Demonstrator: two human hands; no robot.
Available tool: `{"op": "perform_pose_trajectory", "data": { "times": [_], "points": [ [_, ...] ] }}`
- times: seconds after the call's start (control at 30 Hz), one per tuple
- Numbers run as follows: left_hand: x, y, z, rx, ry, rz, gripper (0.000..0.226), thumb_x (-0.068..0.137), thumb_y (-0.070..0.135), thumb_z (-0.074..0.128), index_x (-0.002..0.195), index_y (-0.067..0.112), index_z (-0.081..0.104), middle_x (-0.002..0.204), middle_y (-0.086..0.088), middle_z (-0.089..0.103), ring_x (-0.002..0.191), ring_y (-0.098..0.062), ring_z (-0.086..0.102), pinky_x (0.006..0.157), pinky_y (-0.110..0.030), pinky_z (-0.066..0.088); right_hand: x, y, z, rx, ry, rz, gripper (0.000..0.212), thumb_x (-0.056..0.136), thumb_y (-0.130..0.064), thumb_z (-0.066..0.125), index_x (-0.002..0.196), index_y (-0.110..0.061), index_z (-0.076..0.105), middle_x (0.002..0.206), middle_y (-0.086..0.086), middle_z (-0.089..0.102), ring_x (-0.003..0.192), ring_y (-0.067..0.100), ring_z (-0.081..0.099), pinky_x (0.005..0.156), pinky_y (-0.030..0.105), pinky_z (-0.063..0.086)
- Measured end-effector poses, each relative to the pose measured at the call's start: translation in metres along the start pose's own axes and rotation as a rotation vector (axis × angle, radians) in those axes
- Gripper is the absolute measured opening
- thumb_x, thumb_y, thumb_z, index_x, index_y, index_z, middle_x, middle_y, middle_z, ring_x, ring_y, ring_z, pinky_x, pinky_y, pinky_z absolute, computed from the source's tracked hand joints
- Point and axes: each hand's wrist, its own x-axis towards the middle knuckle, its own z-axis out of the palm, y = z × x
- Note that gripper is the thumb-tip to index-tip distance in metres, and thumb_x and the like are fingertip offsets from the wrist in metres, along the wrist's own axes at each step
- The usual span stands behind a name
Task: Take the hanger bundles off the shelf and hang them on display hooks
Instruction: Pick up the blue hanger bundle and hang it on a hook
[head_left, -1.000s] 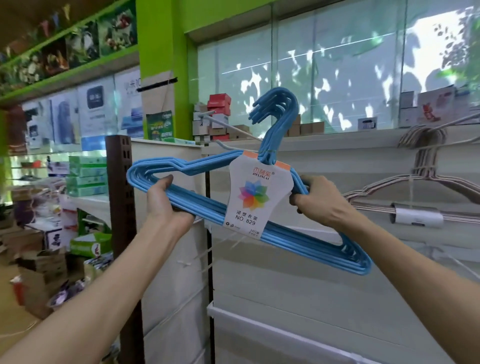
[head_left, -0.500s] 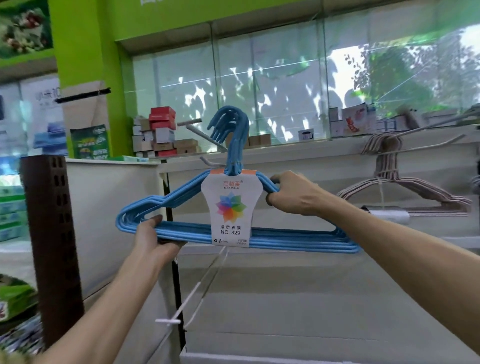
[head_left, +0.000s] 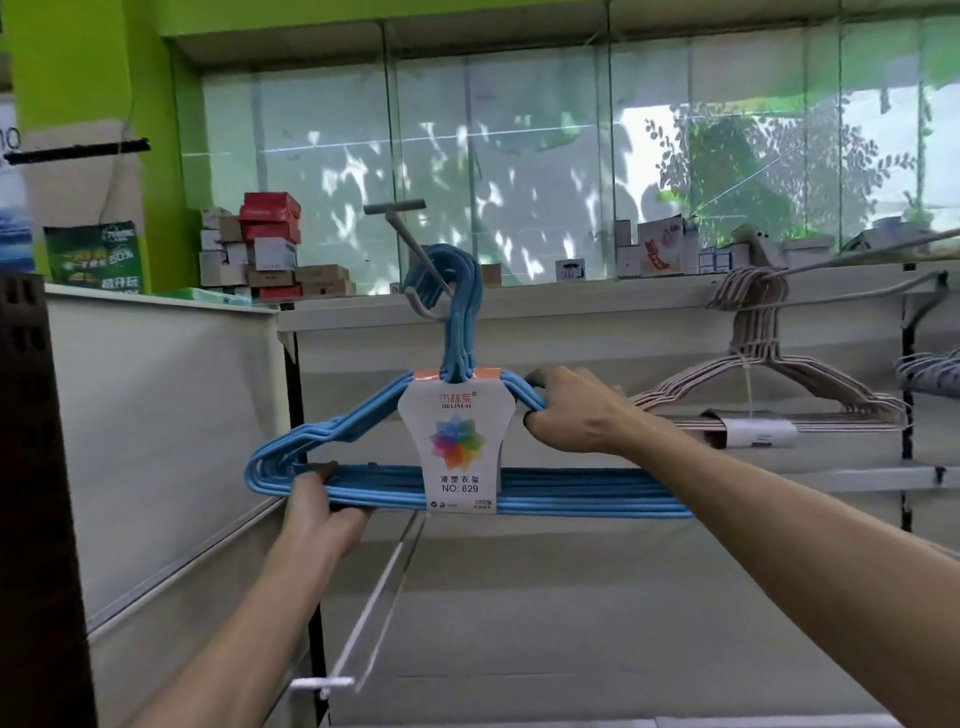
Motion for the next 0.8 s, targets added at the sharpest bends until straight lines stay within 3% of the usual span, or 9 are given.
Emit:
{"op": "perform_pose_trajectory", "data": {
  "times": [0.07, 0.17, 0.3, 0.43, 0.53, 0.63, 0.8],
  "points": [
    [0.011, -0.001, -0.003, 0.018, -0.021, 0.006, 0.007, 0.097, 0.007, 0.050, 0.102, 0.008, 0.053, 0.103, -0.017, 0.061, 0.096, -0.031, 0.062, 0.088, -0.048, 0.050, 0.003, 0.003, 0.007, -0.002, -0.007, -0.004, 0.030, 0.084, -0.026, 0.053, 0.114, -0.026, 0.058, 0.084, -0.002, 0.062, 0.076, 0.017, 0.057, 0.075, 0.040, 0.043],
    [0.027, -0.001, -0.006, 0.069, -0.055, 0.022, 0.019, 0.096, 0.005, 0.048, 0.114, 0.005, 0.054, 0.109, -0.017, 0.062, 0.103, -0.031, 0.062, 0.095, -0.048, 0.051, 0.006, 0.008, 0.016, -0.003, -0.012, -0.010, 0.026, 0.082, -0.028, 0.049, 0.108, -0.031, 0.055, 0.084, -0.002, 0.062, 0.076, 0.019, 0.058, 0.073, 0.040, 0.045],
    [0.038, -0.005, -0.013, 0.122, -0.076, 0.032, 0.030, 0.096, 0.003, 0.047, 0.125, 0.004, 0.054, 0.114, -0.018, 0.064, 0.114, -0.031, 0.062, 0.088, -0.043, 0.053, 0.008, 0.013, 0.027, 0.001, -0.004, -0.002, 0.025, 0.081, -0.027, 0.047, 0.106, -0.031, 0.048, 0.089, -0.001, 0.061, 0.081, 0.026, 0.058, 0.075, 0.041, 0.048],
    [0.037, -0.008, -0.018, 0.163, -0.100, 0.057, 0.020, 0.097, 0.004, 0.048, 0.115, 0.002, 0.057, 0.106, -0.017, 0.065, 0.109, -0.028, 0.063, 0.101, -0.042, 0.049, 0.008, 0.012, 0.030, 0.003, -0.010, 0.016, 0.036, 0.085, -0.026, 0.049, 0.120, -0.031, 0.046, 0.094, 0.000, 0.061, 0.084, 0.026, 0.057, 0.075, 0.040, 0.045],
    [0.028, -0.004, -0.020, 0.189, -0.101, 0.045, 0.015, 0.097, 0.004, 0.049, 0.108, 0.003, 0.059, 0.107, -0.017, 0.065, 0.101, -0.027, 0.065, 0.089, -0.040, 0.054, 0.007, 0.011, 0.031, -0.007, -0.009, 0.023, 0.048, 0.086, -0.028, 0.050, 0.133, -0.033, 0.041, 0.099, 0.001, 0.063, 0.086, 0.024, 0.057, 0.075, 0.039, 0.045],
    [0.016, 0.005, -0.025, 0.220, -0.106, 0.026, 0.030, 0.094, 0.008, 0.056, 0.124, 0.006, 0.057, 0.117, -0.020, 0.065, 0.108, -0.032, 0.064, 0.087, -0.046, 0.054, 0.006, 0.008, 0.029, -0.005, -0.018, 0.027, 0.055, 0.086, -0.029, 0.050, 0.140, -0.036, 0.038, 0.100, 0.001, 0.062, 0.086, 0.024, 0.055, 0.074, 0.038, 0.041],
    [-0.008, 0.016, -0.040, 0.352, -0.148, -0.013, 0.046, 0.094, 0.025, 0.059, 0.136, 0.007, 0.053, 0.131, -0.021, 0.060, 0.122, -0.039, 0.058, 0.096, -0.053, 0.048, 0.000, 0.002, 0.028, -0.014, 0.021, 0.037, 0.048, 0.088, -0.031, 0.051, 0.135, -0.034, 0.044, 0.099, 0.000, 0.064, 0.085, 0.024, 0.057, 0.073, 0.037, 0.042]
  ]
}}
